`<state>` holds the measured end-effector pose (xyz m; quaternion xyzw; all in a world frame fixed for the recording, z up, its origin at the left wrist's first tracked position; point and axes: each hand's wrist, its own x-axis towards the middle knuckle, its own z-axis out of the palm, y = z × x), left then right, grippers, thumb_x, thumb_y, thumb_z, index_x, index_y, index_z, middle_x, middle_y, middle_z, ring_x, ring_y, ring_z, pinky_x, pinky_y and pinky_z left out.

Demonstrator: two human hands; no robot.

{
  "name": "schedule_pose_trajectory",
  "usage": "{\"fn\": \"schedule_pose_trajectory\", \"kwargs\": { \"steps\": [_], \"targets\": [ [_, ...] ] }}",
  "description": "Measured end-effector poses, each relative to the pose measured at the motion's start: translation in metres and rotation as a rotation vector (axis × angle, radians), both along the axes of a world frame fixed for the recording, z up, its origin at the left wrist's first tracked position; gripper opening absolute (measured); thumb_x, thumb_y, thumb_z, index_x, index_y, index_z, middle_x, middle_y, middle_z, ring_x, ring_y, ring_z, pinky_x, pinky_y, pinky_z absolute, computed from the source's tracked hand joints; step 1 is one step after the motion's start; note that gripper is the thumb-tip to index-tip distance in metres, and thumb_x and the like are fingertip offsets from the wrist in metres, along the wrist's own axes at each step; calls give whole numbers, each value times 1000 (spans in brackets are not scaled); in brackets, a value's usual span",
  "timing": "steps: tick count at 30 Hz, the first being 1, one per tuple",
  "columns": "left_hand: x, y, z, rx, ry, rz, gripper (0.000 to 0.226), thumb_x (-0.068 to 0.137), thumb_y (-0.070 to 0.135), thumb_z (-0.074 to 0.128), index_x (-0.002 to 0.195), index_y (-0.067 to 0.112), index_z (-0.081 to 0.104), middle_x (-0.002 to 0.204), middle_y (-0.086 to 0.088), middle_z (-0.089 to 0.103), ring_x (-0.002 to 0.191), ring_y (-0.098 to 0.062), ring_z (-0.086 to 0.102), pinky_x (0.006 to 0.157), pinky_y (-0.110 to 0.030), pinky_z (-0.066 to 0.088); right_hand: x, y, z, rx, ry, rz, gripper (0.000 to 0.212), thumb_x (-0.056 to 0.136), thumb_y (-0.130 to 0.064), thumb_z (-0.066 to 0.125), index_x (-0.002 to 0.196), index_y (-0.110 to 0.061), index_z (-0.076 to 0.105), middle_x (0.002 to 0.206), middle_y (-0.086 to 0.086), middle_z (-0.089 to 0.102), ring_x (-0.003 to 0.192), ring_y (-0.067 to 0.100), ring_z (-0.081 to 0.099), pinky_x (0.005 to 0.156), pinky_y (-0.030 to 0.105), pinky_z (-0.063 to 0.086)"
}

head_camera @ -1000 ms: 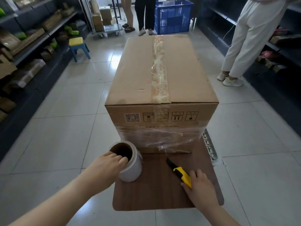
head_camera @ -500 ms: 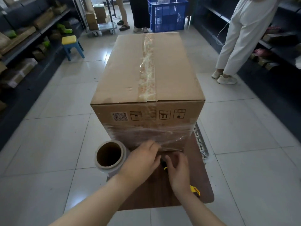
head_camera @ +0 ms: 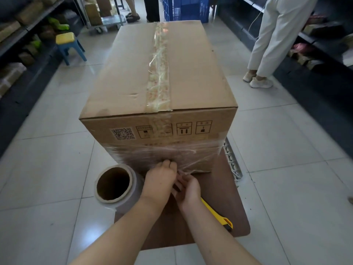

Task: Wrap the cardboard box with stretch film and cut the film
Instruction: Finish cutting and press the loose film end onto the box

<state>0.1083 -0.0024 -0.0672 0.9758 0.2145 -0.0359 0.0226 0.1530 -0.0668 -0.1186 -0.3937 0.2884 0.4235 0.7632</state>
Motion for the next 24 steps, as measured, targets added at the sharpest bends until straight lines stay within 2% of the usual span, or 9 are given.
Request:
{"fn": "schedule_pose_trajectory", "kwargs": {
  "steps": [2,5,9,13,15,21,24],
  "targets": [
    [-1,3,2,20,9,16,14,91,22,56,103,14,58,107,-4,57,100,-22,59,68,-34,50,1,-2,1,27,1,-34,21,91,-2,39,84,-4,59,81,13,60,81,25,60,69,42,51],
    [-6,8,1,45,-91,-8,18,97,23,44,109,15,56,116,-3,52,109,-21,53,76,-34,49,-2,-5,1,36,-5,-25,19,90,-1,44,78,-4,57,72,13,56,78,26,60,72,43,52],
    [-15,9,4,-52,-167,-68,17,99,24,44,106,15,56,111,-2,52,97,-19,57,75,-32,52,-16,-7,-6,37,-42,0,18,91,-2,46,83,-3,62,75,14,62,80,26,63,69,38,51],
    [-21,8,8,-409,-318,118,10,94,28,53,91,20,57,86,5,62,81,-15,61,70,-35,50,-29,-7,-15,55,-76,40,19,95,-5,43,94,-3,62,86,15,65,88,26,64,72,36,52],
    [-23,5,11,-489,-366,168,8,94,29,54,89,23,56,82,7,64,77,-10,61,69,-35,52,-34,-6,-18,65,-75,61,21,96,-5,40,98,-3,61,91,16,65,91,26,64,73,34,53],
    [-22,0,17,-402,-397,107,7,95,30,49,91,25,52,81,7,63,72,-12,60,63,-40,53,-40,-7,-33,-22,-69,35,22,92,0,44,109,2,58,88,19,58,81,26,61,66,33,56],
    [-23,4,23,-277,-366,-25,3,95,23,49,98,21,49,83,3,61,70,-19,59,60,-41,52,-40,-5,-36,-77,-87,29,18,94,0,42,86,-5,57,65,9,49,59,17,53,68,35,56]
  ]
}}
